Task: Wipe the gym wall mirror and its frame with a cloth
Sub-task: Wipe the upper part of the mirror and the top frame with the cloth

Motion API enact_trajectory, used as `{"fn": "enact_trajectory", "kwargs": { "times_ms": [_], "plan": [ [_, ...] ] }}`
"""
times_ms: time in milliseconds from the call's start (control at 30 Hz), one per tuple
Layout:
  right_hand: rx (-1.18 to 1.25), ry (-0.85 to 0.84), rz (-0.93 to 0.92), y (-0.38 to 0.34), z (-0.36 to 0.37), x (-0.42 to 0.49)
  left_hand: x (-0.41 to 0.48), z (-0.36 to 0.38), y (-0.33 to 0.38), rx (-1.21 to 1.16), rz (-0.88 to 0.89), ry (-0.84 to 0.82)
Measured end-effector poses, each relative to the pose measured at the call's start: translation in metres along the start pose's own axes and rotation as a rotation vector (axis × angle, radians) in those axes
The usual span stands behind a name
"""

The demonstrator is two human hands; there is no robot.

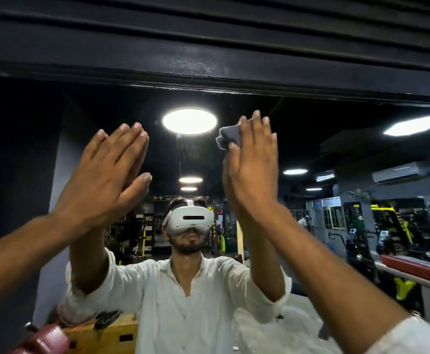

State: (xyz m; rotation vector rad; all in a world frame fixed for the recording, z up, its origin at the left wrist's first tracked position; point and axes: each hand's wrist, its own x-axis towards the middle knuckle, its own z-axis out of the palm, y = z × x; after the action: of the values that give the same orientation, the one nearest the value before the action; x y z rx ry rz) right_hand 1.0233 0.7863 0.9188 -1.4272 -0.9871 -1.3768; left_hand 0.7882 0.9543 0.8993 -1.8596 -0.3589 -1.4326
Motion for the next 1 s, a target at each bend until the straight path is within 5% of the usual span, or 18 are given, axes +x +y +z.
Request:
{"fn": "enact_trajectory", "kwargs": {
  "times_ms": [233,300,467,533,633,767,1000],
  "plan": [
    [-0.107,-0.229,-0.630,-0.047,0.013,-0.073,0.023,-0.022,-0.035,-0.004,0.088,0.049],
    [-0.102,-0.158,-0.499,-0.029,0.007,-0.051,0.026,-0.024,-0.053,0.006,0.040,0.044],
    [-0.005,0.061,0.184,-0.033,0.005,0.036,0.019,-0.010,-0.070,0.001,0.018,0.040],
    [-0.011,0.061,0.192,-0.080,0.024,0.046,0.020,-0.008,-0.071,-0.004,0.019,0.047],
    [0.012,0.021,-0.086,-0.158,0.051,0.029,0.020,-0.006,-0.073,-0.036,0.001,0.069],
    [-0.037,-0.063,-0.370,-0.155,0.049,0.023,0.017,-0.009,-0.076,-0.094,-0.032,0.087],
    [0.014,0.127,0.253,-0.068,0.014,0.056,0.016,-0.006,-0.075,0.005,-0.042,0.044]
  ]
}}
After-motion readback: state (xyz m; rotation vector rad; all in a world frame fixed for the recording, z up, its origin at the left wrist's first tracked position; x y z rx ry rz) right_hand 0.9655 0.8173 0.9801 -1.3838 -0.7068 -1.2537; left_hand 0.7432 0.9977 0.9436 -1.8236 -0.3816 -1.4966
